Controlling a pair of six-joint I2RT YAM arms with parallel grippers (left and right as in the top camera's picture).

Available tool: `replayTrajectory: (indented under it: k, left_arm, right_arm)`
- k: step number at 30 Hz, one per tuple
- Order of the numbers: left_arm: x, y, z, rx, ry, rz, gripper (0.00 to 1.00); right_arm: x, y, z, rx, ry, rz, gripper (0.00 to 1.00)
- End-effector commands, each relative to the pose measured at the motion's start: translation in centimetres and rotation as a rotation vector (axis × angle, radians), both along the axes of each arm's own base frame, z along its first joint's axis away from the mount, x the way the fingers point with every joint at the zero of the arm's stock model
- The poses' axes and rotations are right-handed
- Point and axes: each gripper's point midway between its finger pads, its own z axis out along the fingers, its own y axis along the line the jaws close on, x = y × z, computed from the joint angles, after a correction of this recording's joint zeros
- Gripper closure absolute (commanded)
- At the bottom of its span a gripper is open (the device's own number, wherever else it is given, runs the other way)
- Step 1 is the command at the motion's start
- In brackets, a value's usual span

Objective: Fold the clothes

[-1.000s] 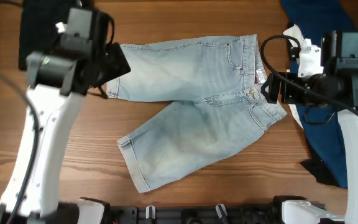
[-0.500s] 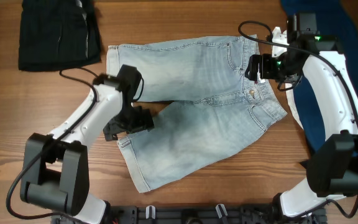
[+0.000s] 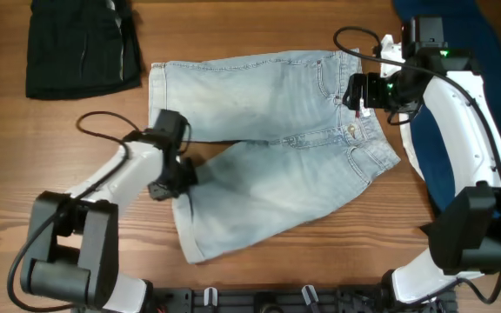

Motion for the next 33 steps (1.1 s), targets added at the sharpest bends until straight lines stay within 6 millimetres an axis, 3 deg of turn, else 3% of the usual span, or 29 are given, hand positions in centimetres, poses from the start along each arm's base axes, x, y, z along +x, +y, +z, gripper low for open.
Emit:
replayTrajectory:
  k: [1,3,5,6,7,8,10,12,14,17,19,22,26,28,31,33]
  left_arm:
    - [3.5,5.6,-0.1,0.092,-0.09,0.116,0.96]
    - [6.1,7.3,0.7,0.075,-0.183,0.159,0.96]
    - [8.2,7.3,1.4,0.027,-0.261,0.152,0.94]
    - [9.1,7.1,1.7,0.011,-0.298,0.151,0.66]
    - [9.6,6.9,1.8,0.0,-0.318,0.15,0.3]
    - [9.8,6.7,2.0,-0.014,-0.326,0.148,0.15]
    - [10.1,6.4,4.0,-0.032,-0.344,0.146,0.11]
    - [11.3,6.5,8.2,-0.036,-0.436,0.146,0.06]
    - [11.7,6.3,12.2,-0.051,-0.531,0.141,0.02]
    - [11.4,6.3,15.2,-0.053,-0.61,0.138,0.02]
    - [11.2,6.3,15.1,-0.053,-0.604,0.138,0.02]
    - [11.1,6.3,15.0,-0.053,-0.598,0.139,0.01]
    - [10.9,6.3,14.9,-0.052,-0.588,0.139,0.01]
    - [10.9,6.3,14.9,-0.052,-0.588,0.139,0.01]
    - [10.9,6.3,14.9,-0.051,-0.588,0.139,0.01]
    - [10.9,6.4,14.9,-0.048,-0.588,0.14,0.01]
  right_arm:
    - [-0.2,0.6,-2.2,0.013,0.071,0.039,0.04]
    - [-0.4,1.2,-3.7,0.01,0.107,0.082,0.05]
    - [-0.5,2.8,-4.9,0.046,0.125,0.157,0.05]
    - [-0.5,3.3,-5.6,0.049,0.141,0.168,0.04]
    - [-0.6,3.9,-6.4,0.052,0.16,0.18,0.05]
    - [-0.7,4.5,-7.2,0.066,0.178,0.193,0.05]
    - [-2.0,6.4,-8.2,0.13,0.242,0.226,0.16]
    - [-3.5,6.5,-9.1,0.133,0.297,0.216,0.25]
    - [-4.1,6.6,-10.3,0.144,0.316,0.179,0.27]
    - [-5.0,6.5,-12.8,0.147,0.327,0.124,0.27]
    - [-4.4,6.3,-13.9,0.141,0.3,0.058,0.25]
    - [-3.2,7.0,-13.8,0.186,0.262,0.017,0.26]
    - [-1.6,9.1,-12.6,0.324,0.21,0.007,0.6]
    - [-1.5,9.1,-12.4,0.33,0.203,0.001,0.96]
    - [-0.5,8.3,-11.4,0.324,0.166,-0.013,0.96]
    - [1.0,7.6,-9.1,0.331,0.099,-0.022,0.96]
